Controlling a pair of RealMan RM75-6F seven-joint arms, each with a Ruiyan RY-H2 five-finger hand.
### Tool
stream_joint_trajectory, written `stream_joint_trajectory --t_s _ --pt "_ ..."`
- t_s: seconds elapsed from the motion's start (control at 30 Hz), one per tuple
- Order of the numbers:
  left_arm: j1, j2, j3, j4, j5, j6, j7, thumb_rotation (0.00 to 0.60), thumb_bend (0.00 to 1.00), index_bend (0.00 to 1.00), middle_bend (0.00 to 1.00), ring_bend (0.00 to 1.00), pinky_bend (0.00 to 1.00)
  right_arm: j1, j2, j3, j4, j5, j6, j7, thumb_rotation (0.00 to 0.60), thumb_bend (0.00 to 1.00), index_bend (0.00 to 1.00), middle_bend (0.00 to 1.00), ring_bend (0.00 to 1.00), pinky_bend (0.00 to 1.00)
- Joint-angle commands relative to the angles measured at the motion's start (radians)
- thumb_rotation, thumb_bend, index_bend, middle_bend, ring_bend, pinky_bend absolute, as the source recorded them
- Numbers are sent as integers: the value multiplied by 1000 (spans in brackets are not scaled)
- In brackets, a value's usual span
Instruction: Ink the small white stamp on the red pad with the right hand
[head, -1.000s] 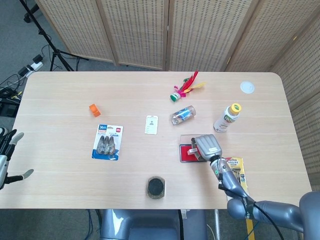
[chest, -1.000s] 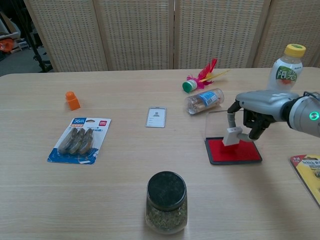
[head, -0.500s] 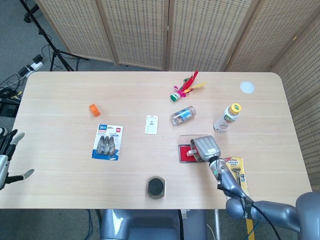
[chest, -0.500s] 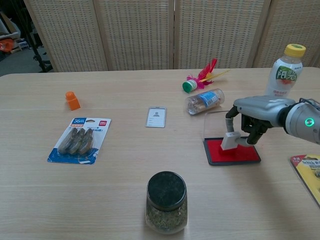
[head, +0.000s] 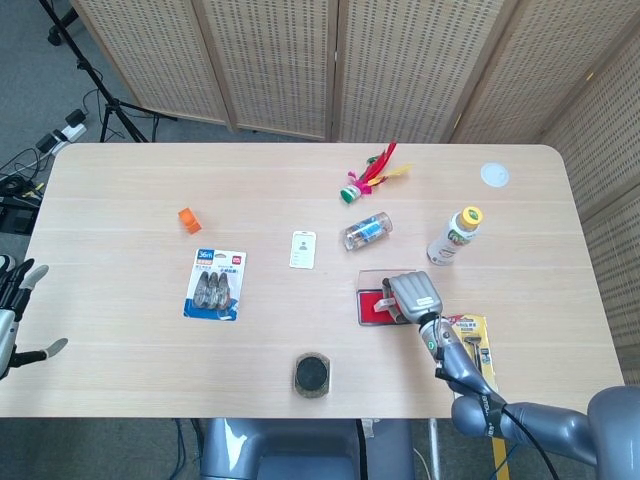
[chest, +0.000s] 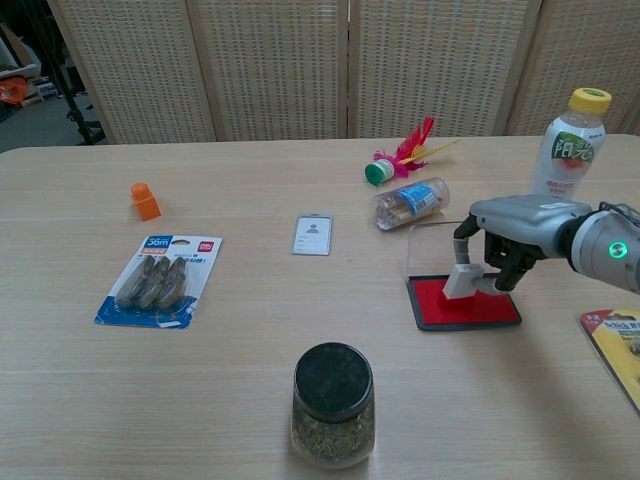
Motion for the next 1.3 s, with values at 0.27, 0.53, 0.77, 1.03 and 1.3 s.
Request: stream_joint_trajectory --t_s 0.27,0.53,0.77,1.03,1.3 --pt "0 -2 0 -1 -1 -1 4 600 0 0 0 0 0 -8 -21 -9 8 -33 20 -15 600 467 542 966 1000 1000" --pt "1 -1 -1 0 -1 2 -2 600 0 0 0 0 0 -17 -48 -13 28 -50 42 -39 600 467 543 966 1000 1000" --pt "2 -1 -1 1 0 4 -3 600 0 0 0 0 0 -23 -52 -1 23 -57 47 -40 600 470 543 966 1000 1000" --pt "1 -2 1 1 1 2 0 600 0 0 0 0 0 -26 -1 28 -57 -69 55 -26 600 471 543 967 1000 1000" --pt "0 -1 2 -1 3 0 1 600 0 0 0 0 0 -33 98 61 -195 -76 74 -10 600 471 543 966 1000 1000"
